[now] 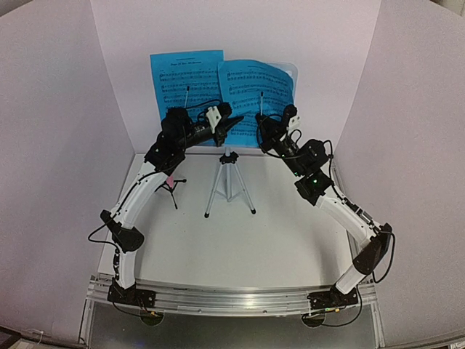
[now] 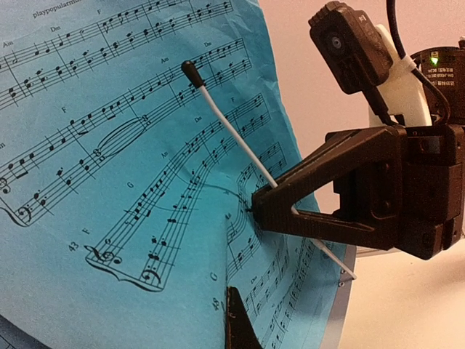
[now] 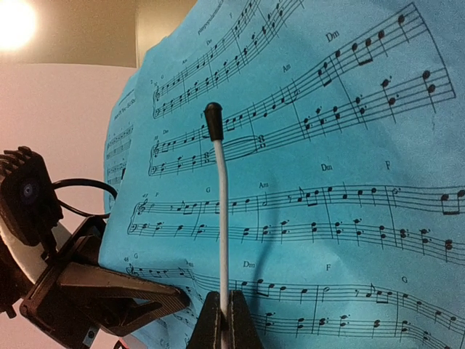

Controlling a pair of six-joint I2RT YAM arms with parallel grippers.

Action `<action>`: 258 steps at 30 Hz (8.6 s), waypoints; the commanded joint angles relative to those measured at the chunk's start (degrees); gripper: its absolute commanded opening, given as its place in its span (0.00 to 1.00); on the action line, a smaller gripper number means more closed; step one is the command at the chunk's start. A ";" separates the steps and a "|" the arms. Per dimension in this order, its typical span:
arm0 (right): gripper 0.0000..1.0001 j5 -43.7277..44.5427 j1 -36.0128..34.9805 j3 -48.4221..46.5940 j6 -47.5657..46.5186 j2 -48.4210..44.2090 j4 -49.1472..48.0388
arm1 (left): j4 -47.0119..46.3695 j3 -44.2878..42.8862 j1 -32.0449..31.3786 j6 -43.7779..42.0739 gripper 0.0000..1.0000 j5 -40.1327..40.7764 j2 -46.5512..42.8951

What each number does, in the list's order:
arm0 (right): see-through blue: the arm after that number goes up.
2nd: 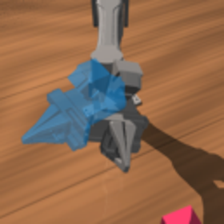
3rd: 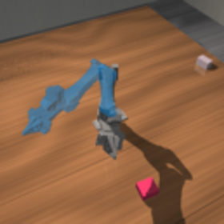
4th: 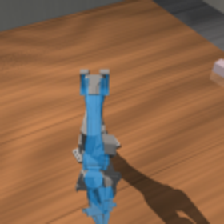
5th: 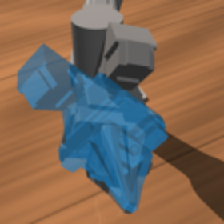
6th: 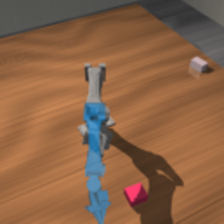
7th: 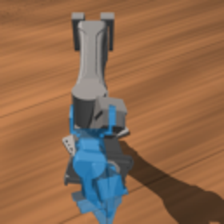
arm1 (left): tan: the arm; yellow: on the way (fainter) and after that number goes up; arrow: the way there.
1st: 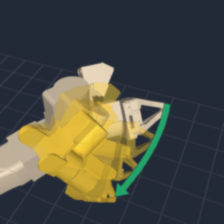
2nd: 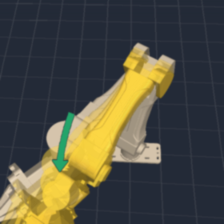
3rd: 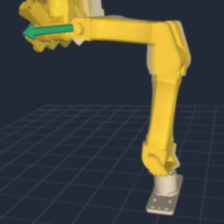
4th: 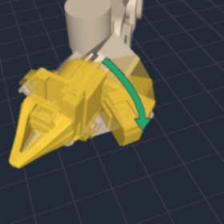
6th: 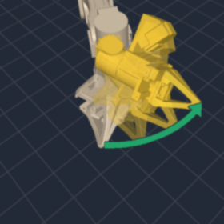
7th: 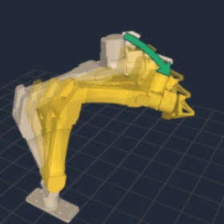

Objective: Set up the instrument practice props

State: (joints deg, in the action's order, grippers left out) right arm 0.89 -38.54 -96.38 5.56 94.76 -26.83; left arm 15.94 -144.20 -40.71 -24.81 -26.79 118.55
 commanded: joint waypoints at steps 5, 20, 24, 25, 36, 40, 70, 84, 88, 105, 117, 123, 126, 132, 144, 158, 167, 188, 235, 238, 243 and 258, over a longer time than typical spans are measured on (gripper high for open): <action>0.00 0.60 -0.13 -1.27 0.24 -1.20 -2.07 | -3.92 -0.74 0.01 1.08 0.00 1.46 0.62; 0.00 0.77 -0.17 -1.15 0.10 -0.81 -1.95 | -2.61 0.18 0.02 0.38 0.00 0.61 0.85; 0.00 0.93 -0.16 -0.97 0.15 -0.97 -1.97 | -2.79 0.16 0.02 0.25 0.00 0.60 1.16; 0.00 0.99 -0.15 -0.96 0.14 -0.98 -1.97 | -2.75 0.13 0.02 0.14 0.00 0.52 1.16; 0.00 2.94 -0.16 -0.70 0.87 -0.98 -1.64 | -3.12 -0.02 0.02 -0.31 0.00 1.00 1.20; 0.00 3.24 -0.15 -1.16 1.02 -0.79 -0.92 | -3.39 0.14 0.02 -0.49 0.00 1.22 1.08; 0.10 4.06 -0.13 -1.91 1.50 -0.17 -0.32 | -7.21 3.34 0.01 -1.17 0.11 2.39 -0.31; 0.13 1.38 -0.16 -1.69 3.03 -1.58 -0.29 | -6.36 4.08 0.02 -1.66 0.35 3.49 -3.51; 0.18 -1.68 -0.18 -1.32 3.71 -3.36 1.11 | -4.95 5.44 0.02 -1.77 0.38 3.40 -5.59; 0.59 -0.05 0.26 -27.42 -1.23 -6.55 50.04 | 0.71 7.47 0.02 -4.73 0.54 5.93 -10.04; 0.60 -2.92 10.04 -47.13 -1.36 1.98 57.92 | 5.83 11.13 0.02 -4.32 0.67 9.69 -15.87; 0.53 -13.77 14.16 -52.34 -1.38 6.70 56.84 | 10.50 14.36 0.01 -4.15 0.68 10.07 -20.20; 0.52 -16.64 15.15 -52.68 -1.50 7.52 54.97 | 13.27 15.53 0.02 -4.57 0.68 10.88 -22.38; 0.54 -17.83 15.66 -51.51 -1.91 8.72 48.64 | 15.59 20.36 0.02 -5.60 0.70 12.46 -26.95; 0.51 -18.25 15.66 -51.52 -3.39 12.45 41.71 | 20.38 22.38 0.02 -4.88 0.71 15.54 -30.65; 0.20 -18.94 16.06 -49.65 -3.28 13.13 39.56 | 21.39 23.23 0.01 -4.25 0.72 15.51 -31.78; 0.02 -15.47 16.05 -46.97 -2.55 11.72 35.65 | 21.39 23.34 0.01 -4.37 0.72 15.37 -31.81; 0.00 -6.66 16.07 -32.57 8.48 6.21 12.96 | 20.91 28.46 0.02 -4.71 0.72 12.72 -33.75; 0.00 -6.60 16.06 -20.61 14.41 5.39 1.49 | -7.68 50.16 -0.51 19.80 0.67 7.56 -32.86; 0.00 -6.55 16.09 -20.19 14.58 5.30 0.94 | -7.64 50.07 -0.51 19.74 0.67 7.50 -32.86; 0.00 -6.96 16.09 -19.97 15.30 5.78 0.37 | -7.41 50.01 -0.51 19.26 0.67 7.54 -32.96; 0.00 -7.47 16.07 -20.10 15.55 5.87 0.03 | -7.16 48.78 -0.51 18.36 0.68 7.37 -32.68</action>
State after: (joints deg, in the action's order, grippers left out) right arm -6.10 -22.74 -116.20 20.09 101.01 -24.45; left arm 10.01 -92.19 -40.95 -5.77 -19.40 85.65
